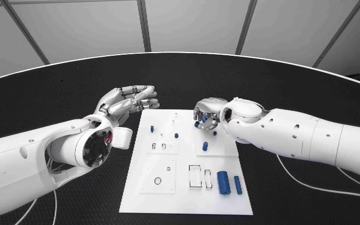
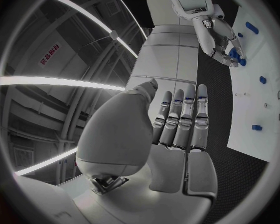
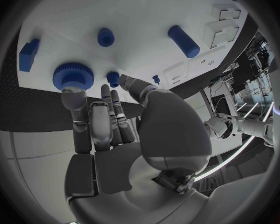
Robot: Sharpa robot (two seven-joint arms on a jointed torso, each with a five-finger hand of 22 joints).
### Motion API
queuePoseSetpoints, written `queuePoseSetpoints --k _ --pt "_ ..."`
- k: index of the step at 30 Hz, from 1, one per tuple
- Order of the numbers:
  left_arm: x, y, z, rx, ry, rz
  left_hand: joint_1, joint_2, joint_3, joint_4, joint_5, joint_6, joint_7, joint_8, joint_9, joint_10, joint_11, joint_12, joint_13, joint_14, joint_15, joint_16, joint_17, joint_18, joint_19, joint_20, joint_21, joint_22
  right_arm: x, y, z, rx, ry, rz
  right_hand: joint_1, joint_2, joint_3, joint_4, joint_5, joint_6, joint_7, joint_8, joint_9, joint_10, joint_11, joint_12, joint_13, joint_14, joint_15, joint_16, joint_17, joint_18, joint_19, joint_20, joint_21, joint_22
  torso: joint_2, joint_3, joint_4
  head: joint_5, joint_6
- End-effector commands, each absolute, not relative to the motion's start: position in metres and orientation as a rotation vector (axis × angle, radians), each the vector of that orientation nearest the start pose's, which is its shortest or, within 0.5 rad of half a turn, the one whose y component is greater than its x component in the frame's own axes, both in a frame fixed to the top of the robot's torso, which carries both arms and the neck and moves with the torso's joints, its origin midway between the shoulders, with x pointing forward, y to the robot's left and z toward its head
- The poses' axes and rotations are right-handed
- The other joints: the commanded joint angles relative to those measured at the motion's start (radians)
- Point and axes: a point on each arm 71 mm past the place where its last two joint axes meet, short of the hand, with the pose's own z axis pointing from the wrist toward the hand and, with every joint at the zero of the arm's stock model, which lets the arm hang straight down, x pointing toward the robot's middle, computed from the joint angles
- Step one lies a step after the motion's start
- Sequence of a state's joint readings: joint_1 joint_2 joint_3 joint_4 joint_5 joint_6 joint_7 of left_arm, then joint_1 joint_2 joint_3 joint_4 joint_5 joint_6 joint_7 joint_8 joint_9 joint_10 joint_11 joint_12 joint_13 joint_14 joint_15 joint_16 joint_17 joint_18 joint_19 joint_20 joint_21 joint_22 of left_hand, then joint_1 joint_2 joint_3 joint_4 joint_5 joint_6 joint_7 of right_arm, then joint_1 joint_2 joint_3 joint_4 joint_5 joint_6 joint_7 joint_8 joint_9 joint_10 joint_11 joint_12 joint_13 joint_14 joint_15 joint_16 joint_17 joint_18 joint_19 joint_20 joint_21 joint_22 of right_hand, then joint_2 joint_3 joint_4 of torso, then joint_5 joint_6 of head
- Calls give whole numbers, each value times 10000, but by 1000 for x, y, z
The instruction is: Assemble the parts on the task board
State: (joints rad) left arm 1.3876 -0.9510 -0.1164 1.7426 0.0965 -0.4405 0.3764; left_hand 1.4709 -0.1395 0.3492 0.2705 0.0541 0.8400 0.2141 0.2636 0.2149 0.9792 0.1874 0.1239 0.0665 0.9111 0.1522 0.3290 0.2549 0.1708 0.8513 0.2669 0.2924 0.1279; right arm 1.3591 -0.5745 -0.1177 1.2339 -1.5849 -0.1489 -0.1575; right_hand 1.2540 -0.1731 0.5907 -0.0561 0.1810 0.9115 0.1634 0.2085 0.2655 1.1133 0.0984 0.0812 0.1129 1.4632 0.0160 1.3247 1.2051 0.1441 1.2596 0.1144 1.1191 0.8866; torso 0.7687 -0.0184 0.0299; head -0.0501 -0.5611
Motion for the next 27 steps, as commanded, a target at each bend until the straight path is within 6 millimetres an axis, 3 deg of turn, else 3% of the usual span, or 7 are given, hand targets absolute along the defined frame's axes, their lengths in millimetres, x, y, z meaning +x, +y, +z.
queuePoseSetpoints --k 1,27 --pt "467 206 -109 -11054 13575 -15520 -26 -39 19 61 -41 38 287 -31 -12 66 35 -66 -15 -60 -21 -41 9 131 76 12 56 -12 552 -146 -153 -3910 16911 4169 -84 37 4 72 -66 103 -34 92 38 120 3 68 34 465 -27 41 9 -158 90 1 42 30 47 5 2 -15 -21" --pt "468 206 -104 -10970 13490 -15516 -32 -45 30 84 -41 -10 309 -70 -31 27 56 -133 -20 -113 -2 -81 16 126 87 13 62 -19 553 -143 -153 -3950 16901 4194 -109 73 21 179 -79 205 -55 193 136 332 -37 168 102 463 -56 165 101 -188 166 -19 180 253 129 6 8 -26 -72"
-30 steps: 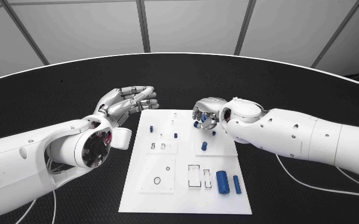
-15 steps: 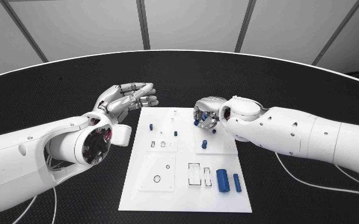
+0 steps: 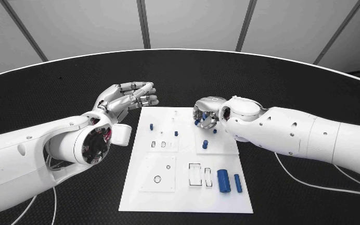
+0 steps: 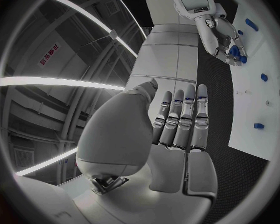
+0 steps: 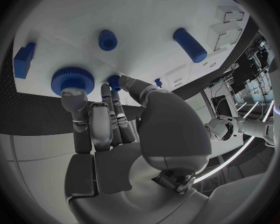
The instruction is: Assemble the parts on the task board
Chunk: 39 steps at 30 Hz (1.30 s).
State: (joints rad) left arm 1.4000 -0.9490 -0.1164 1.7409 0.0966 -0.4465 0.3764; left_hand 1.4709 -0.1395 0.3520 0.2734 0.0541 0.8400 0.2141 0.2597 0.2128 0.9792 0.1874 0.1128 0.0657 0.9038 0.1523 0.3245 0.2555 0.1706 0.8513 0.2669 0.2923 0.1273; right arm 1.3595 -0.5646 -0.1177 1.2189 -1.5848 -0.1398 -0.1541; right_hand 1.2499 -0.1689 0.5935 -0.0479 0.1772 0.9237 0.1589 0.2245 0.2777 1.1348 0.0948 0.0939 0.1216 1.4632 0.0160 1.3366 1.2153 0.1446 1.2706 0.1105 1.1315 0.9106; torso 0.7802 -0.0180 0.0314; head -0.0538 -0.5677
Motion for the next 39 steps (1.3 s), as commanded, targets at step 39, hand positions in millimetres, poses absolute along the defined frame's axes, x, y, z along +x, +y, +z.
queuePoseSetpoints --k 39 --pt "470 207 -104 -11028 13613 -15485 -1 -89 21 52 -41 -104 361 -108 -47 -80 113 -187 -15 -177 54 -139 29 114 38 34 33 -52 551 -141 -126 -3340 14489 5307 546 671 371 -303 -579 793 -293 794 829 1034 -352 470 559 464 -348 309 124 -258 155 -259 404 614 91 3 45 17 151"
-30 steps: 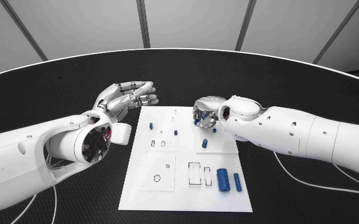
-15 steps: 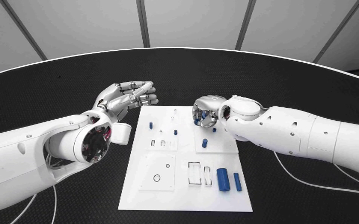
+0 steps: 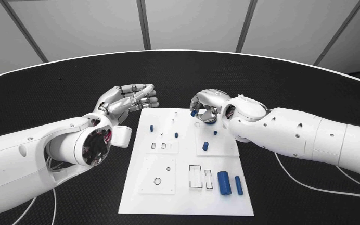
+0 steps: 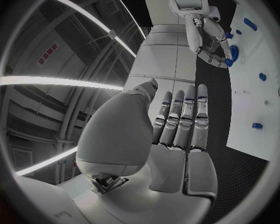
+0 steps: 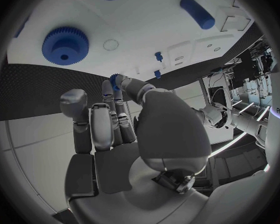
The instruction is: Assemble the parts on the task board
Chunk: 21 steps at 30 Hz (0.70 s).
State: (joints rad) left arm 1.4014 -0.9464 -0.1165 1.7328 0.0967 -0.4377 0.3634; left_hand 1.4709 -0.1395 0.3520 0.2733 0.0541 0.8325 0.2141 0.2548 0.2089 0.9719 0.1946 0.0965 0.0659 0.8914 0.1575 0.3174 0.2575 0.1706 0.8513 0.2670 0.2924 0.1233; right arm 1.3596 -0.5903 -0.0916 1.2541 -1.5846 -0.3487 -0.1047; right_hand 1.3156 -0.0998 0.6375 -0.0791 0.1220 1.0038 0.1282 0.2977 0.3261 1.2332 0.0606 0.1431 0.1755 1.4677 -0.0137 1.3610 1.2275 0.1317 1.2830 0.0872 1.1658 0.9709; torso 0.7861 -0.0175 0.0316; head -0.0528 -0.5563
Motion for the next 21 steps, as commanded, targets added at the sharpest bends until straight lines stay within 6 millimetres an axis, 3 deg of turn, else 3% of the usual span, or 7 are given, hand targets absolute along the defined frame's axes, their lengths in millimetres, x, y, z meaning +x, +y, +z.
queuePoseSetpoints --k 1,6,14,21 --pt "470 207 -104 -11028 13613 -15483 -4 -87 22 57 -41 -33 365 -63 -11 -12 44 -34 -16 -63 5 -76 10 114 32 36 28 -15 551 -139 -125 -3337 14435 5331 -111 -20 -69 10 -26 -8 14 62 345 50 -11 -22 20 420 -51 64 2 -129 31 -26 61 10 35 -7 38 13 43" --pt "470 206 -104 -11025 13620 -15496 -6 -87 22 59 -40 -34 366 -64 -11 -13 45 -37 -15 -66 7 -79 11 114 29 37 27 -16 556 -130 -123 -3285 14154 5405 -124 -23 -76 17 -26 -5 12 67 355 53 -12 -23 24 420 -52 67 4 -129 30 -25 60 12 97 -27 58 57 90" --pt "469 206 -104 -11015 13612 -15502 -11 -85 22 63 -41 -34 367 -65 -12 -13 46 -42 -14 -71 9 -83 13 114 26 39 24 -19 563 -117 -120 -3206 13842 5461 -124 -21 -75 16 -20 -1 11 72 362 55 -15 -23 27 424 -53 82 25 -137 50 -25 90 58 190 -73 93 18 146" --pt "470 205 -103 -10986 13609 -15527 -14 -85 20 65 -41 -33 367 -65 -12 -12 47 -45 -13 -72 10 -84 13 114 24 40 23 -20 566 -106 -118 -3256 13759 5510 -126 -24 -77 16 -18 -1 12 73 365 55 -15 -24 28 424 -53 83 27 -136 50 -25 89 58 317 -107 174 -9 217"
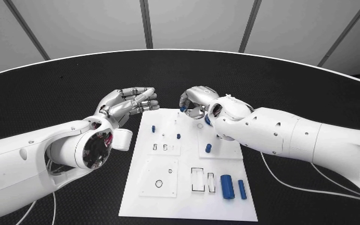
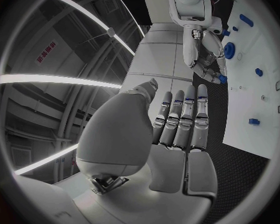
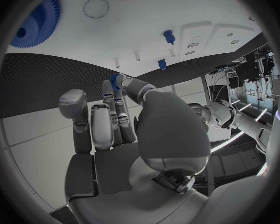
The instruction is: Assemble the parts on the task board
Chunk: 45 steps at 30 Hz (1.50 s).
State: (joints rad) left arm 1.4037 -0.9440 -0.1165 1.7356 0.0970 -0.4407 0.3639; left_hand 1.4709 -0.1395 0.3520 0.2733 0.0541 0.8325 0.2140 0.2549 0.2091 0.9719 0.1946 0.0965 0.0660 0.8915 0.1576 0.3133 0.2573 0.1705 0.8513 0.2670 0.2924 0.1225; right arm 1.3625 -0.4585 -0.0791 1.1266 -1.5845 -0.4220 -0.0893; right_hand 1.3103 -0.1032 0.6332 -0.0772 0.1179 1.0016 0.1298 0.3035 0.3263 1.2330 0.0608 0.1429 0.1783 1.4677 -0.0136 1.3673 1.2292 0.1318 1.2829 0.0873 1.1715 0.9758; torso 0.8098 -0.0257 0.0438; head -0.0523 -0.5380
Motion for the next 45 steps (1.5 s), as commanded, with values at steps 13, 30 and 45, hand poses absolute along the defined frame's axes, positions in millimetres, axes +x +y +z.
queuePoseSetpoints --k 13,30,45 --pt "470 203 -101 -10939 13601 -15566 -25 -88 14 72 -42 -32 367 -66 -14 -10 48 -49 -13 -76 11 -46 18 115 21 41 21 -15 570 -97 -119 -3395 14015 5456 -81 -2 -40 -5 38 20 -2 19 376 57 -16 -26 6 429 -55 37 31 -143 62 -26 51 40 164 -34 75 6 78" --pt "470 204 -100 -10933 13600 -15569 -33 -89 10 75 -42 -30 365 -66 -14 -8 48 -53 -11 -78 12 -49 20 116 18 43 19 -17 572 -100 -121 -3240 14273 5180 -101 -7 -51 4 53 15 3 21 389 60 -13 -27 14 429 -54 42 33 -140 53 -25 42 31 191 -36 63 30 66" --pt "470 203 -100 -10926 13620 -15586 -42 -88 4 79 -42 -28 361 -67 -15 -5 47 -66 -9 -83 14 -56 26 117 12 47 15 -23 575 -96 -122 -3259 14370 5100 -126 -17 -64 16 70 2 9 21 404 56 -8 -32 22 429 -51 45 31 -137 40 -23 29 18 218 -31 77 65 48"
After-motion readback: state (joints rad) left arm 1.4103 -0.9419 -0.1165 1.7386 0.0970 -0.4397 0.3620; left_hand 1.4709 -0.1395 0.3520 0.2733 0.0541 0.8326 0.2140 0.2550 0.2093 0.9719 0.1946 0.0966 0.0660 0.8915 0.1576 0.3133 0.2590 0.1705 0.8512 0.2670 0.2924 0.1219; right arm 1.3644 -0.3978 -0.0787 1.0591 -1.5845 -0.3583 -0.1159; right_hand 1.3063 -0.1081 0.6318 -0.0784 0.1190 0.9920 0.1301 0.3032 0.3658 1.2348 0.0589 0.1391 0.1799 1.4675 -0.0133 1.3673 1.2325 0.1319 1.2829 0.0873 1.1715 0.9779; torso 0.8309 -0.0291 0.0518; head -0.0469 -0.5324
